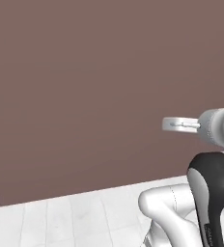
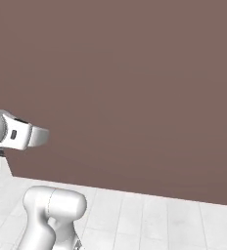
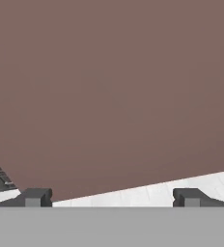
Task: Open the cabinet directly in front. Then move the liquor and the mug to the dining counter with the jar on it.
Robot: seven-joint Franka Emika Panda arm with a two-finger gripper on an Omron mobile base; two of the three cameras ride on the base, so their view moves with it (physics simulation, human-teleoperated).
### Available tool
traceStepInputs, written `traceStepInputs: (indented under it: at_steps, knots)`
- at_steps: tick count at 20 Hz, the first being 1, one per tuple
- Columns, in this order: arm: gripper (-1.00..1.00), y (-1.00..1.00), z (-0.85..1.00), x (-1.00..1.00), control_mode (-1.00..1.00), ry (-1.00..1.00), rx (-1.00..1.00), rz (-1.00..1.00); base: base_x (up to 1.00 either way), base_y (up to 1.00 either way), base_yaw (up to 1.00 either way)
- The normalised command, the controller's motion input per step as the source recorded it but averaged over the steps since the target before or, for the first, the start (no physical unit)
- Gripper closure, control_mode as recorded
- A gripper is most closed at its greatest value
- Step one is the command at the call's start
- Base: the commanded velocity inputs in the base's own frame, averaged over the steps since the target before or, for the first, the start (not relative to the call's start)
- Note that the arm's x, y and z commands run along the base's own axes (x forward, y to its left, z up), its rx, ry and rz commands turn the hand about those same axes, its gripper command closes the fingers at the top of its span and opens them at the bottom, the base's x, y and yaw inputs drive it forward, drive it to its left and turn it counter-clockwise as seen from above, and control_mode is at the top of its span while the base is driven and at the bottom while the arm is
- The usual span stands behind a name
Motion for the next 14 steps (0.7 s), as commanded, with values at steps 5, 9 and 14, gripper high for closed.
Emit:
traceStepInputs:
  at_steps: [5,9,14]
  knots:
    - [-1.0,0.0,0.0,0.0,1.0,0.0,0.0,0.0,-0.01,1.0,-0.25]
    - [-1.0,0.0,0.0,0.0,1.0,0.0,0.0,0.0,-0.41,1.0,-0.12]
    - [-1.0,0.0,0.0,0.0,1.0,0.0,0.0,0.0,-0.17,1.0,-0.02]
